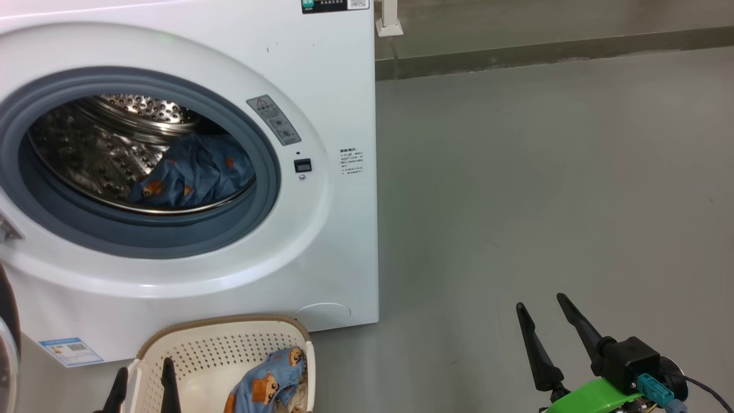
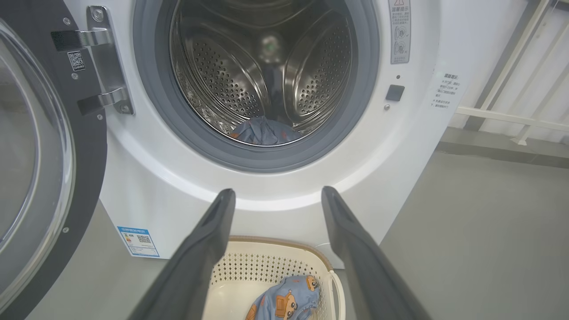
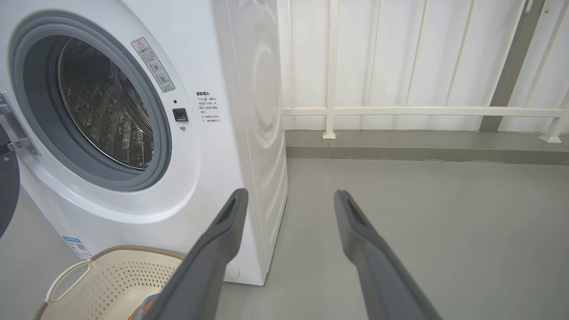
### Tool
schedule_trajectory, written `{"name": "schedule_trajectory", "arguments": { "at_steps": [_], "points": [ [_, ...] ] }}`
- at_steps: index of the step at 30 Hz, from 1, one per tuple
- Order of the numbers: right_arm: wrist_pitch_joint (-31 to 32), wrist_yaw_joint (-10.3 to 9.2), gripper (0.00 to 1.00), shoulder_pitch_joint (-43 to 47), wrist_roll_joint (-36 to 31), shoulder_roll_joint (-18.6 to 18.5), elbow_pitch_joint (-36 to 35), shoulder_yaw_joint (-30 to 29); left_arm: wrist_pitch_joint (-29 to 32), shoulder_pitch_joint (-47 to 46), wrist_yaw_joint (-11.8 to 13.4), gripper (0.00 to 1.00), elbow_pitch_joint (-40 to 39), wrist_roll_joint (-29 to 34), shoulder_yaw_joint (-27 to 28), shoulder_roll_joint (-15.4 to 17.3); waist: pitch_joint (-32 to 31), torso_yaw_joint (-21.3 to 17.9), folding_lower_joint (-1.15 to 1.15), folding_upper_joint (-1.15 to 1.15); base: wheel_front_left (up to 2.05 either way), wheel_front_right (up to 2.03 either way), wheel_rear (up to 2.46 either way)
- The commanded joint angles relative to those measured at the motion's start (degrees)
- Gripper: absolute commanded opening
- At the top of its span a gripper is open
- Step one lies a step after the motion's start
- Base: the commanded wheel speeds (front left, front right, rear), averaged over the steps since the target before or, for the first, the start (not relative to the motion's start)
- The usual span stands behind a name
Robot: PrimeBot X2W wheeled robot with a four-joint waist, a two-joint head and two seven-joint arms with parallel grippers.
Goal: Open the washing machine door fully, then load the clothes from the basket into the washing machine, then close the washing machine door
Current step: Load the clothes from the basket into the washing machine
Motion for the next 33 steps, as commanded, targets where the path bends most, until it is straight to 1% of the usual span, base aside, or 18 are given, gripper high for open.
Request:
{"name": "schedule_trajectory", "arguments": {
  "at_steps": [1,8,14,19,24,31,32,33],
  "points": [
    [-0.4,0.16,1.00,-1.2,0.1,-0.1,-1.2,1.6,-0.4,-1.4,-0.2,1.00,-1.0,0.7,2.0,0.3,0.1,0.0,0.00,0.00,0.00,0.00,0.00],
    [-0.4,0.16,1.00,-1.2,-0.1,-0.1,-1.5,1.4,-0.4,-1.8,-0.5,1.00,-0.5,0.7,2.0,0.2,1.4,-0.1,0.00,0.00,0.00,0.00,0.00],
    [-0.4,0.16,1.00,-1.5,-0.8,-0.1,-2.1,0.9,-0.4,-2.8,-0.4,1.00,0.4,0.3,1.0,0.2,4.6,0.0,0.00,0.00,0.00,0.00,0.00],
    [-0.4,0.16,1.00,-2.6,-2.0,-0.1,-3.0,0.3,-0.4,-5.7,0.0,1.00,2.6,-0.1,-0.6,0.2,10.1,0.4,0.00,0.00,0.00,0.00,0.00],
    [-0.4,0.16,1.00,-4.1,-3.3,-0.1,-4.6,-0.8,-0.4,-10.3,-0.6,1.00,7.1,0.8,-2.1,0.2,16.9,0.5,0.00,0.00,0.00,0.00,0.00],
    [-0.4,0.16,1.00,-6.3,-4.4,-0.3,-6.8,-2.0,-0.4,-19.3,-2.1,1.00,17.2,2.3,-3.1,1.6,26.6,-0.9,0.00,0.00,0.00,0.00,0.00],
    [-0.4,0.16,1.00,-7.0,-4.4,-0.3,-7.4,-2.3,-0.4,-22.3,-2.4,1.00,20.6,2.7,-3.5,2.2,29.1,-1.5,0.00,0.00,0.00,0.00,0.00],
    [-0.4,0.16,1.00,-7.3,-4.4,-0.3,-7.6,-2.4,-0.4,-23.7,-2.6,1.00,22.5,3.0,-3.8,2.7,30.3,-1.9,0.00,0.00,0.00,0.00,0.00]
  ]
}}
